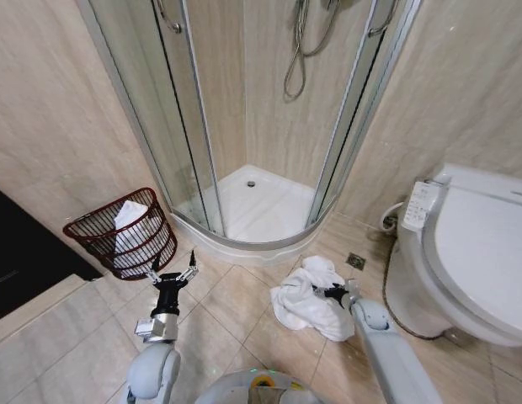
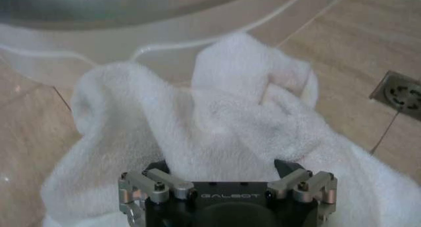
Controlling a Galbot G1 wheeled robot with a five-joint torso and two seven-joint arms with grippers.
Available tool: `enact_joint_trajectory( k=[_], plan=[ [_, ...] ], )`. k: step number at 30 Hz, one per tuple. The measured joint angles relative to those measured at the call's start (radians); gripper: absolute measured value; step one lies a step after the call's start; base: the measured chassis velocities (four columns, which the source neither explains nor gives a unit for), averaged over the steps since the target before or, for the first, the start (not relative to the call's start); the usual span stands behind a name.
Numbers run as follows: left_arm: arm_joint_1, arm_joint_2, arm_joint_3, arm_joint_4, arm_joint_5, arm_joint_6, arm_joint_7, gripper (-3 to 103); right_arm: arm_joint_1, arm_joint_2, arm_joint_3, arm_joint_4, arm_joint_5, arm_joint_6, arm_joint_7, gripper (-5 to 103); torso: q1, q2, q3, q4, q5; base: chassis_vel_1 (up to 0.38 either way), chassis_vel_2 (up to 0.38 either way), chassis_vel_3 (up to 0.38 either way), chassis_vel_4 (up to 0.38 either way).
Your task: Discard the used towel into the hamper.
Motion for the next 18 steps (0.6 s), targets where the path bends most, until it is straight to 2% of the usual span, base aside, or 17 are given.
enact_joint_trajectory(
  k=[7,18],
  plan=[
    [-0.011,0.005,0.001,-0.001,0.001,0.014,0.004,100,0.033,0.038,0.003,-0.094,-0.045,0.057,-0.001,100,0.0,0.0,0.0,0.0,0.0,0.0,0.0,0.0,0.0],
    [-0.017,0.008,-0.003,0.004,0.0,0.015,0.005,100,0.084,0.056,0.007,-0.181,-0.059,0.073,0.001,100,0.0,0.0,0.0,0.0,0.0001,0.0,0.0,0.0,0.0]
  ],
)
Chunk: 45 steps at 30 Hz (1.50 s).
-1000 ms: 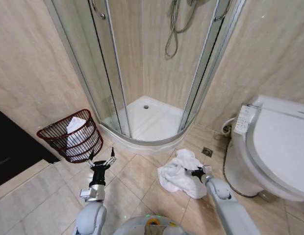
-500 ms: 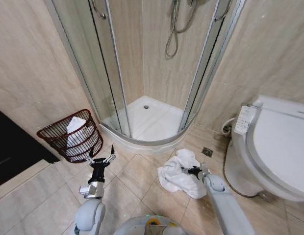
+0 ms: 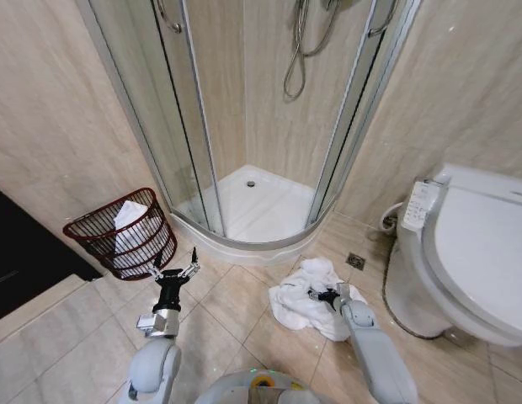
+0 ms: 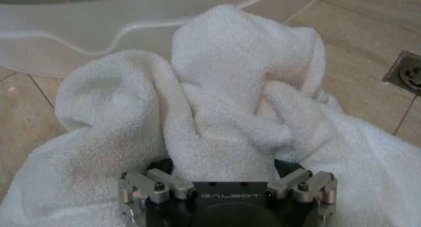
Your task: Discard the used towel into the hamper.
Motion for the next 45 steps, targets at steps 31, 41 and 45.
enact_joint_trajectory(
  k=[31,41,45],
  plan=[
    [-0.015,-0.02,0.013,-0.002,0.015,0.012,0.004,100,0.009,0.007,0.013,-0.053,0.071,0.097,0.058,25,0.0,0.0,0.0,0.0,0.0002,0.0,0.0,0.0,0.0],
    [-0.013,-0.024,0.021,-0.002,0.015,-0.001,0.006,100,-0.085,0.014,0.05,0.159,0.08,0.175,0.101,8,0.0,0.0,0.0,0.0001,0.0002,0.0,0.0,0.0,0.0],
    [-0.01,-0.023,0.022,-0.003,0.01,-0.008,0.006,100,-0.154,0.005,0.066,0.292,0.076,0.215,0.134,8,0.0,0.0,0.0,0.0,0.0002,0.0,0.0,0.0,0.0]
  ],
)
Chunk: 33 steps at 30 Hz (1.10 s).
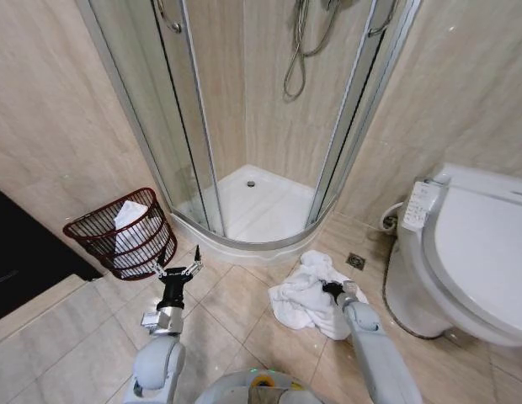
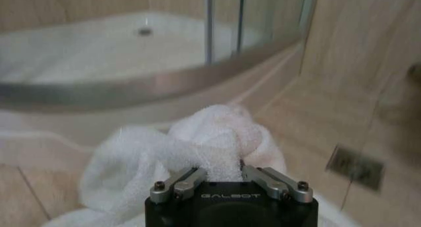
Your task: Discard the used towel into the hamper.
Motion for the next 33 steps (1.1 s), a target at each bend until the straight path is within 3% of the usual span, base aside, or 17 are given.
enact_joint_trajectory(
  k=[10,14,19,26,33],
  plan=[
    [0.007,0.005,0.002,-0.009,-0.011,-0.013,0.0,100,-0.119,-0.02,0.02,0.36,0.012,0.02,0.108,8,0.0,0.0,0.0,-0.0002,0.0,0.0,0.0,0.0,0.0],
    [0.009,0.005,0.003,-0.014,-0.016,-0.014,-0.001,100,-0.128,-0.033,0.02,0.491,0.015,-0.01,0.141,8,0.0,0.0,0.0,0.0,0.0,0.0,0.0,0.0,0.0],
    [0.015,0.008,0.002,-0.018,-0.021,-0.018,-0.002,100,-0.129,-0.066,0.02,0.672,0.04,-0.098,0.161,8,0.0,0.0,0.0,-0.0001,0.0001,0.0,0.0,0.0,0.0],
    [0.018,0.018,-0.006,-0.031,-0.036,-0.023,-0.004,100,-0.094,-0.159,0.046,0.912,0.169,-0.229,0.251,8,0.0,0.0,0.0,0.0,-0.0003,0.0,0.0,0.0,0.0],
    [0.019,0.005,-0.003,-0.031,-0.035,-0.023,-0.006,100,-0.123,-0.176,0.084,0.997,0.212,-0.243,0.27,8,0.0,0.0,0.0,-0.0001,-0.0001,0.0,0.0,0.0,0.0]
  ],
)
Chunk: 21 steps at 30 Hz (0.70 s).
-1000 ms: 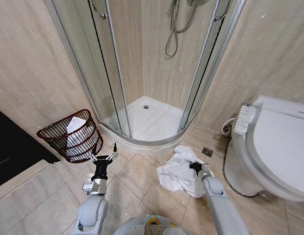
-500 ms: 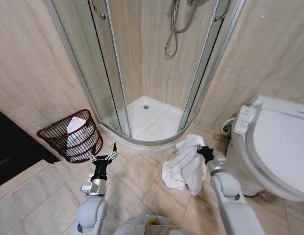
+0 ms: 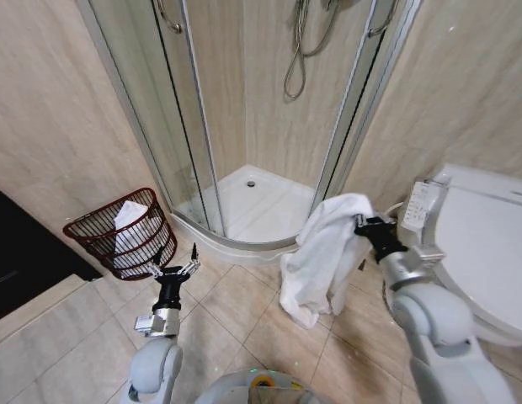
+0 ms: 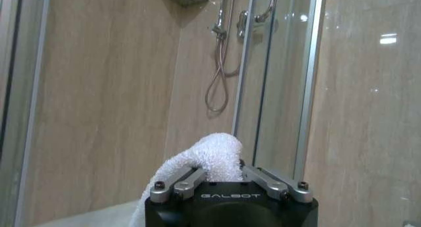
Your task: Discard the used towel into the hamper.
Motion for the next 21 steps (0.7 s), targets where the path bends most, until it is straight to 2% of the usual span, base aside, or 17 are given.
enact_joint_trajectory(
  k=[10,21],
  plan=[
    [0.004,0.013,0.017,-0.007,0.017,0.009,0.053,100,-0.04,0.017,0.001,0.044,-0.021,0.015,0.007,8,0.0,0.0,0.0,-0.0001,0.0,0.0,0.0,0.0,0.0],
    [-0.001,0.001,0.016,0.009,0.027,0.009,0.062,100,-0.043,0.013,-0.018,0.059,-0.026,0.016,0.006,8,0.0,0.0,0.0,0.0001,-0.0002,0.137,0.13,-0.023,-0.009]
  ],
)
